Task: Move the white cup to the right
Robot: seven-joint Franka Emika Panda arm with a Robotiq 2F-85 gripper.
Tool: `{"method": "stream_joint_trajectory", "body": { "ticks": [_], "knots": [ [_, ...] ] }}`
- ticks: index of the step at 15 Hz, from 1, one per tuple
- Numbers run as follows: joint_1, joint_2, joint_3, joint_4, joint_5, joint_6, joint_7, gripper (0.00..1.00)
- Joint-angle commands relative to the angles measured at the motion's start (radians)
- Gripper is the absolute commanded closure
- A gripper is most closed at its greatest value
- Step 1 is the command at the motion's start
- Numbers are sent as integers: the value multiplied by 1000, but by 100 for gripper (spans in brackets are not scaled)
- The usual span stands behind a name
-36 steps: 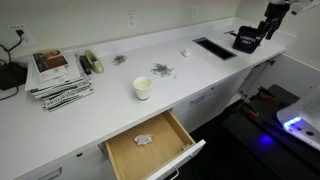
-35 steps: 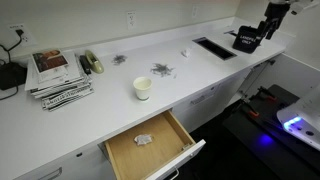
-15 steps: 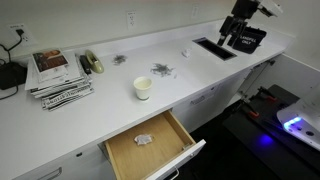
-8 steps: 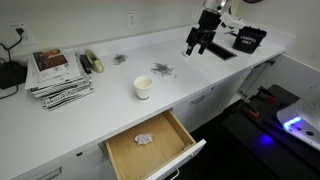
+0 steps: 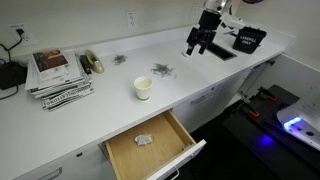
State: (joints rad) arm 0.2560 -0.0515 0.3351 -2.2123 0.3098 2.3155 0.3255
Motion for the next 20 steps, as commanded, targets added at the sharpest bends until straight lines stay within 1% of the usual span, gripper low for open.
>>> {"method": "stream_joint_trajectory", "body": {
  "ticks": [1,3,5,7,11,15,17,20],
  "knots": [
    [13,0,-14,2,-1,-2,1,0],
    [13,0,-14,2,-1,-2,1,0],
    [27,42,5,61,-74,-33,43,0],
    [42,94,17,119,-176,-37,115,0],
    [98,223,25,258,-259,-42,194,0],
    [179,376,-5,403,-353,-31,279,0],
    [225,455,-34,478,-400,-21,332,0],
    [285,560,-80,590,-436,-30,375,0]
  ]
}}
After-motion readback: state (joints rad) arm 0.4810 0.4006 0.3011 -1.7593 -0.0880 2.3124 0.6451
